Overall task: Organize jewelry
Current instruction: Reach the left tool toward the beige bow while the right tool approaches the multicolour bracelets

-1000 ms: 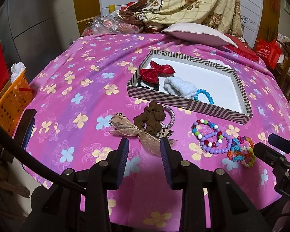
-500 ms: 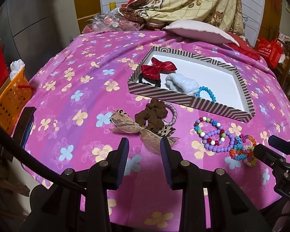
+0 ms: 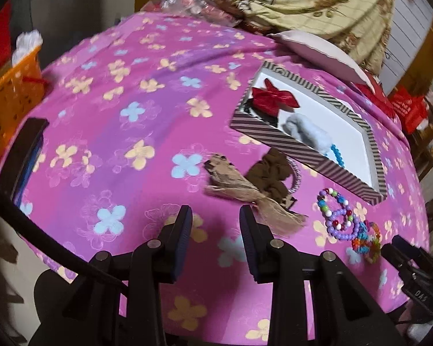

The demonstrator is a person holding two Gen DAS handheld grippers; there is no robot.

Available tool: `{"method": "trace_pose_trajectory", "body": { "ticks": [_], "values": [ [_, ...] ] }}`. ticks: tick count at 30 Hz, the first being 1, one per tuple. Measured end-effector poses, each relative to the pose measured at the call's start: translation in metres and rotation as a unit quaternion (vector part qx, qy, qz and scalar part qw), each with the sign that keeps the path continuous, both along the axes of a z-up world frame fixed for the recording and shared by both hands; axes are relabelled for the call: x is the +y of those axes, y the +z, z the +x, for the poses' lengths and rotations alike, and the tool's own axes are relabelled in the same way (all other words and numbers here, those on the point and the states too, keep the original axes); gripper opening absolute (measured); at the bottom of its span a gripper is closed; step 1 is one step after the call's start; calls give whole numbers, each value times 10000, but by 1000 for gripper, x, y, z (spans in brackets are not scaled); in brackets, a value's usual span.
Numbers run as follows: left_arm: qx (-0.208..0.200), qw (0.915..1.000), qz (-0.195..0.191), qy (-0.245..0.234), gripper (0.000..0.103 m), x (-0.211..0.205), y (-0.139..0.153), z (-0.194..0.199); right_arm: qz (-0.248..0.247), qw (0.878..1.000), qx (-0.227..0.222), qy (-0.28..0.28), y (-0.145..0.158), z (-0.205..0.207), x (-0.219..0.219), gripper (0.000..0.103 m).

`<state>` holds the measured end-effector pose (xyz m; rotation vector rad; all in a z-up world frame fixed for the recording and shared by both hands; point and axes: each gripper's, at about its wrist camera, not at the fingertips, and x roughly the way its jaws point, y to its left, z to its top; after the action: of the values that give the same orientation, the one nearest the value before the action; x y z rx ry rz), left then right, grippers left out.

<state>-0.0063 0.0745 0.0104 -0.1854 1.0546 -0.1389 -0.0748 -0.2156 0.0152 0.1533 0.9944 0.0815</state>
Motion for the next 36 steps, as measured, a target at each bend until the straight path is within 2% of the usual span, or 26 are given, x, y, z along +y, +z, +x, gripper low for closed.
{"method": "trace_pose_trajectory", "body": {
  "ticks": [7,11,15,23,25,27,34,36],
  "values": [
    [377,9980,-514,-6,49,0,-12,18,48,10000,75,36,-7,7,-2,66],
    [488,9963,-678,199,53,-11,-21,24,89,9999,85,3,-8,9,-5,66],
    [642,9947,-730,326,53,-26,-32,33,95,9999,60,21,-7,10,-7,66],
    [652,9949,-568,509,53,-39,-41,49,-96,9997,-19,230,-9,34,-4,65],
    [673,9949,-546,520,53,-39,-44,50,-162,9993,-17,351,-12,46,1,61],
    [679,9946,-587,520,53,-37,-45,50,-213,9986,55,482,-17,58,7,51],
    [796,9933,-693,475,53,-37,-49,53,-494,9935,307,976,-38,95,28,38],
    [846,9929,-733,405,50,-38,-52,54,-556,9914,423,1105,-46,101,33,26]
  ]
}}
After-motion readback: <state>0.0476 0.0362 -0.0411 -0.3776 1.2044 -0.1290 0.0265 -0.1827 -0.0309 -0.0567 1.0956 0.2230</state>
